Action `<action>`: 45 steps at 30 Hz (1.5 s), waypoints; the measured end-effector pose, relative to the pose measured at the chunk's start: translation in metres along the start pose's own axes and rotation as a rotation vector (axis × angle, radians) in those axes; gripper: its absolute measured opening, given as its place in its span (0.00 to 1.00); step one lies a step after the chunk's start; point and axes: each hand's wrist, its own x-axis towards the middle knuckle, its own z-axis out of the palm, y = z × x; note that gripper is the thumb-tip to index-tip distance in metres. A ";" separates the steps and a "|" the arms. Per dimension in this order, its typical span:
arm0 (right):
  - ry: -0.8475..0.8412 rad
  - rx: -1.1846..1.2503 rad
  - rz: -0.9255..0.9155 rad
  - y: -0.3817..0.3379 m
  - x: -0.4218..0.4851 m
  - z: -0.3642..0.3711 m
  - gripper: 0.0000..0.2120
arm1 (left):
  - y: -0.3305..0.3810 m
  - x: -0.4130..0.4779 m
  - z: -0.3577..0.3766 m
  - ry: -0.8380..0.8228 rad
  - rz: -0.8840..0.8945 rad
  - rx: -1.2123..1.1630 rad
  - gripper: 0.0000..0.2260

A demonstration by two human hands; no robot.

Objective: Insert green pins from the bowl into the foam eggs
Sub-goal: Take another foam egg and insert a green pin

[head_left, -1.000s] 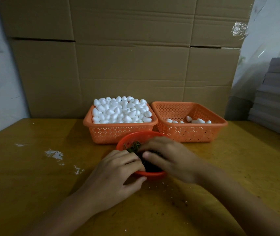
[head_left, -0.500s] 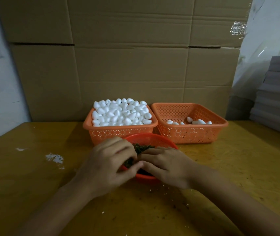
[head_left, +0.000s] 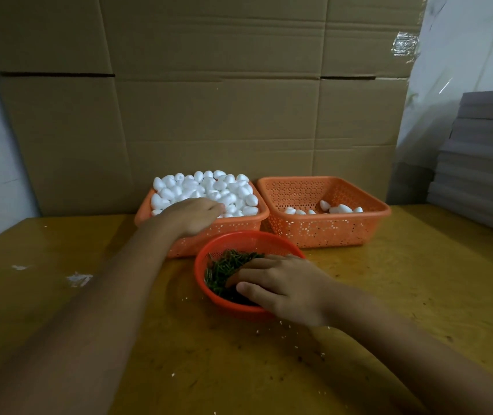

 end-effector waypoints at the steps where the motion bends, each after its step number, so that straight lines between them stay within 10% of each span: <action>1: 0.000 0.000 0.002 0.000 0.000 0.000 0.23 | 0.001 0.003 0.000 -0.018 -0.016 -0.012 0.21; 10: -0.004 -0.012 0.011 0.001 0.001 0.001 0.22 | -0.006 0.001 0.013 0.527 -0.023 -0.136 0.07; 16: -0.007 -0.012 0.005 0.000 0.000 0.000 0.22 | 0.004 -0.018 0.013 0.801 0.092 -0.647 0.07; 28: -0.029 -0.021 0.005 0.002 0.001 0.000 0.22 | 0.032 -0.072 0.020 0.706 0.139 -1.024 0.08; 45: -0.034 -0.020 -0.009 0.002 0.003 0.000 0.22 | 0.044 -0.101 0.046 0.733 0.381 -0.592 0.18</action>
